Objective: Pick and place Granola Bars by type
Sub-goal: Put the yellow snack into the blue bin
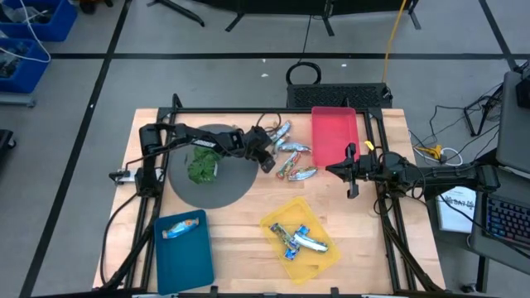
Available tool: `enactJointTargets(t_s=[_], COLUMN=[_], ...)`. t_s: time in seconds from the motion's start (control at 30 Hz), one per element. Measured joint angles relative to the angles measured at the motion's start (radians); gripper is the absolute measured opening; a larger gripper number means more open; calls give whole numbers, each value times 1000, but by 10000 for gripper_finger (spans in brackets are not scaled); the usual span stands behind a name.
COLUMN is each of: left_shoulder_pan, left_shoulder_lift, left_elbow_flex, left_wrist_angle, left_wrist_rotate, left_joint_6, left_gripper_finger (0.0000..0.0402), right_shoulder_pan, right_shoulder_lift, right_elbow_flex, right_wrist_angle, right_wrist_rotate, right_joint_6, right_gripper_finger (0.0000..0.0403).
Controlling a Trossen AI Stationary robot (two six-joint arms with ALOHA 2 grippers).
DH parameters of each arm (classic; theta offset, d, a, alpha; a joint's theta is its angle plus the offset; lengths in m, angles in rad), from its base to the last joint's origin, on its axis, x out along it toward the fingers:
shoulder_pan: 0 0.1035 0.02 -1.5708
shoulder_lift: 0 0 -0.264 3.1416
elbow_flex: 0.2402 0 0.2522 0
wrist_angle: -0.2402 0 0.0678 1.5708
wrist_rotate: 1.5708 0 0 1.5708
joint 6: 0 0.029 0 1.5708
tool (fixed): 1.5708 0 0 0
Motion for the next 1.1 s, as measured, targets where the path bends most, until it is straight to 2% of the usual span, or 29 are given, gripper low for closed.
enactJointTargets(t_s=[0.13, 0.33, 0.67, 0.87, 1.0, 1.1], left_shoulder_pan=[-11, -13, -11, -11, -10, -10], left_shoulder_lift=[0, -1, -1, -2, -2, -2], left_elbow_flex=[0, 0, 0, 0, 0, 0], left_wrist_angle=[7, 12, 45, 68, 68, 82], left_wrist_rotate=[3, 37, 64, 113, 88, 28], left_joint_6=[26, 26, -19, -25, -45, -51], left_gripper_finger=[14, 5, 47, 90, 119, 134], right_shoulder_pan=[0, 0, 0, 0, 0, 0], right_shoulder_lift=[0, 0, 0, 0, 0, 0], right_elbow_flex=[0, 0, 0, 0, 0, 0], right_wrist_angle=[0, 0, 0, 0, 0, 0], right_wrist_rotate=[0, 0, 0, 0, 0, 0], right_joint_6=[0, 0, 0, 0, 0, 0], right_gripper_finger=[4, 4, 4, 4, 4, 4])
